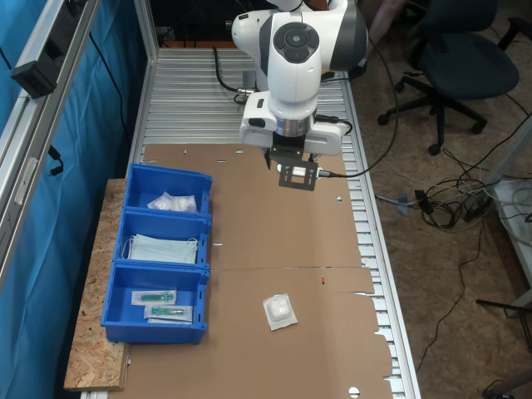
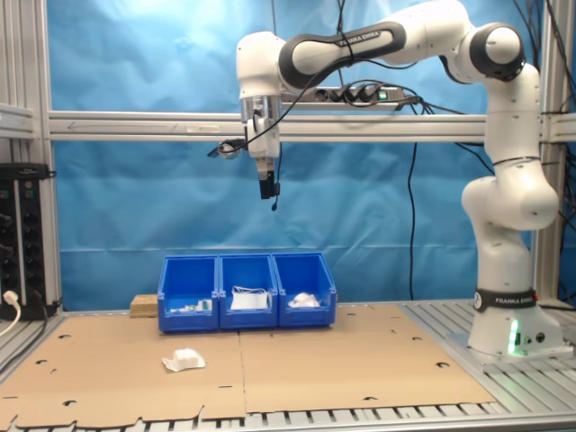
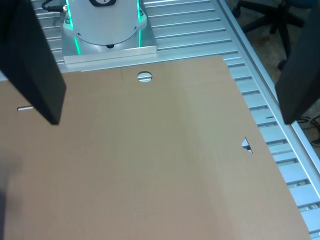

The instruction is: Pick and place sorting task of medical equipment.

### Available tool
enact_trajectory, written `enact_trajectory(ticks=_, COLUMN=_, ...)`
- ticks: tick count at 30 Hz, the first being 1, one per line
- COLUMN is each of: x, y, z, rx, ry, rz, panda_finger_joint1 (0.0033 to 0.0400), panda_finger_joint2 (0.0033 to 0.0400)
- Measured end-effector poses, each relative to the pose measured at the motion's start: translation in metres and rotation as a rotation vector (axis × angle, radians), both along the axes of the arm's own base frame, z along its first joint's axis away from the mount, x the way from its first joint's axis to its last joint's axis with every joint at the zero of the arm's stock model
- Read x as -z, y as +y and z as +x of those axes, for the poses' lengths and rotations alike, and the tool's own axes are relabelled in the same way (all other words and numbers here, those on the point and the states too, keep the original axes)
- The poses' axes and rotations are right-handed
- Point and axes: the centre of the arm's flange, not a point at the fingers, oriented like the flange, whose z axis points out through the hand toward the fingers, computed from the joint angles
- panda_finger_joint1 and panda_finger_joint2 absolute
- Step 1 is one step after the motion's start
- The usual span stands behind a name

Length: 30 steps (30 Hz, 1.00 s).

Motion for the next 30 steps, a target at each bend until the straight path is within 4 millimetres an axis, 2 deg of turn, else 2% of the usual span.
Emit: enact_trajectory(ticks=30, x=-0.0001, y=0.006, z=0.0001, rx=-0.011, ry=0.0, rz=-0.001, panda_finger_joint1=0.04, panda_finger_joint2=0.04)
